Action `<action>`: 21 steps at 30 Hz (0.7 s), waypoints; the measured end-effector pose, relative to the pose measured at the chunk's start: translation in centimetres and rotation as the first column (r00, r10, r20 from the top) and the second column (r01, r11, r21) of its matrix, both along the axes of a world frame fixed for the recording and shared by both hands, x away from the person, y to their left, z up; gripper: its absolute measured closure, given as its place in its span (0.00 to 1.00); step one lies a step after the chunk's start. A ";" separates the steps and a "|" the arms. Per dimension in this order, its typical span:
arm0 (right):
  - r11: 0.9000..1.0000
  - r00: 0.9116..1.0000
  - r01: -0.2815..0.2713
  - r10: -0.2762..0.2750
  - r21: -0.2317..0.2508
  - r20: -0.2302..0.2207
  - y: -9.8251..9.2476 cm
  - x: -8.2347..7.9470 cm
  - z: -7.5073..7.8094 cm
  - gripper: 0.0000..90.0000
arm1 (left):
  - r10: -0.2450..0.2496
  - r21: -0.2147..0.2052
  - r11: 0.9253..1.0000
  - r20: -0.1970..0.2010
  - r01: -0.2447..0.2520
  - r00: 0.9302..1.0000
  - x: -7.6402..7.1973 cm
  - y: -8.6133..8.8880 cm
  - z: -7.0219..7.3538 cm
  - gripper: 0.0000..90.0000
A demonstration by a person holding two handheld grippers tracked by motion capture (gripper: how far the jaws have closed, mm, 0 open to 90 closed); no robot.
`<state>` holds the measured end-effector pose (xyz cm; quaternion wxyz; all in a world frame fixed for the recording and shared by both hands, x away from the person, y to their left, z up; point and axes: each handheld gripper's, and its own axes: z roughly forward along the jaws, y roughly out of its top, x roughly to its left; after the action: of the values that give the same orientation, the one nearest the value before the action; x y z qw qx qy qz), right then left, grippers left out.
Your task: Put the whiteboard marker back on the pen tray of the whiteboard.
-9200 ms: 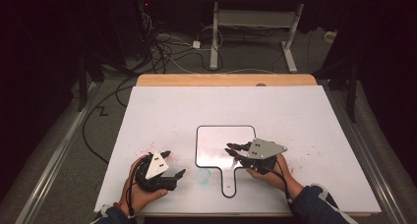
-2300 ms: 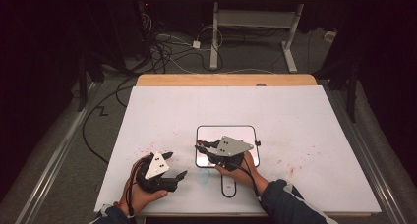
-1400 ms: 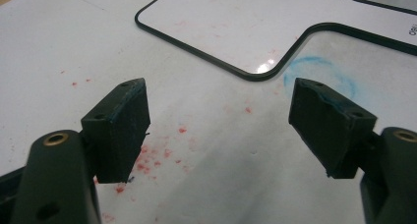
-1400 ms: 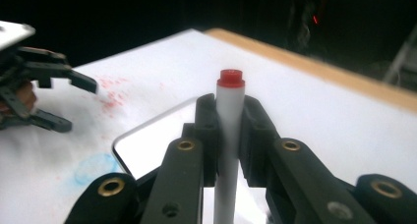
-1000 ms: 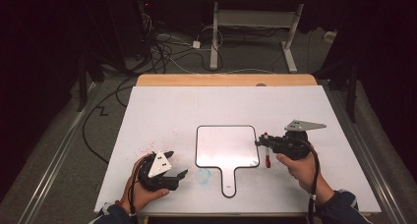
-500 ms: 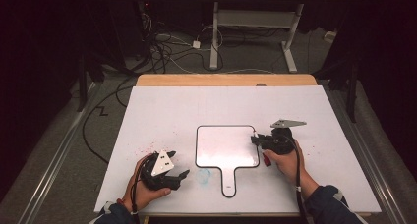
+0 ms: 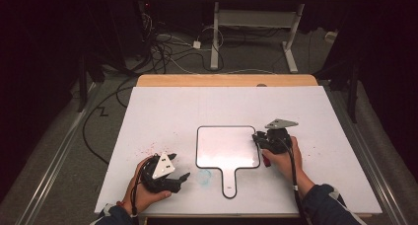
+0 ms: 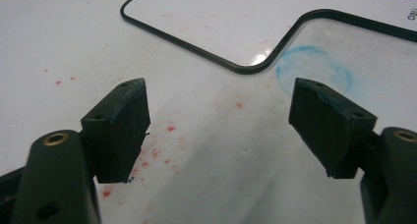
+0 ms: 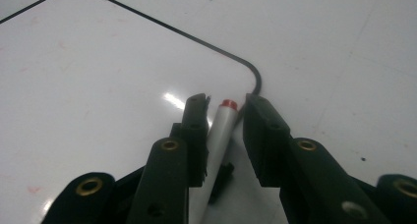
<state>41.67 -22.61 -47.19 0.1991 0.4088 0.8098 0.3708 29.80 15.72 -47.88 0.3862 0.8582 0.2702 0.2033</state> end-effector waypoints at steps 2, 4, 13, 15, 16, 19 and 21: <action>1.000 1.000 0.012 -0.012 0.010 -0.002 -0.3 0.0 0.0 0.80 | -0.001 -0.002 1.000 0.004 0.001 1.000 -0.1 0.0 0.1 0.25; 1.000 1.000 0.018 -0.018 0.020 0.001 -0.5 0.0 0.0 0.80 | -0.005 0.001 1.000 0.005 0.005 1.000 -0.1 0.0 0.0 0.25; 0.999 0.995 -0.019 0.015 0.041 0.103 -1.4 -1.1 1.9 0.64 | -0.005 0.003 1.000 0.005 0.005 1.000 -0.1 -0.1 0.0 0.25; 0.998 0.983 -0.052 0.045 0.037 0.176 -1.9 -2.2 3.0 0.60 | -0.005 0.005 1.000 0.006 0.005 1.000 -0.1 -0.1 0.0 0.25; 0.997 0.975 -0.076 0.069 0.027 0.213 -2.2 -2.8 3.5 0.58 | -0.004 0.005 1.000 0.007 0.004 1.000 -0.2 -0.1 0.1 0.25; 0.990 0.938 -0.144 0.137 -0.002 0.318 -3.3 -4.8 4.9 0.53 | -0.003 0.012 1.000 0.012 0.003 1.000 -0.2 -0.1 0.1 0.25; 0.985 0.921 -0.170 0.163 -0.010 0.353 -4.3 -6.2 5.3 0.47 | -0.001 0.012 1.000 0.014 0.001 1.000 -0.2 -0.2 0.1 0.24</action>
<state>35.42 -26.89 -41.87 0.3046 0.2674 0.7887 0.4623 29.57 15.56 -47.80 0.3831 0.8591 0.2658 0.2110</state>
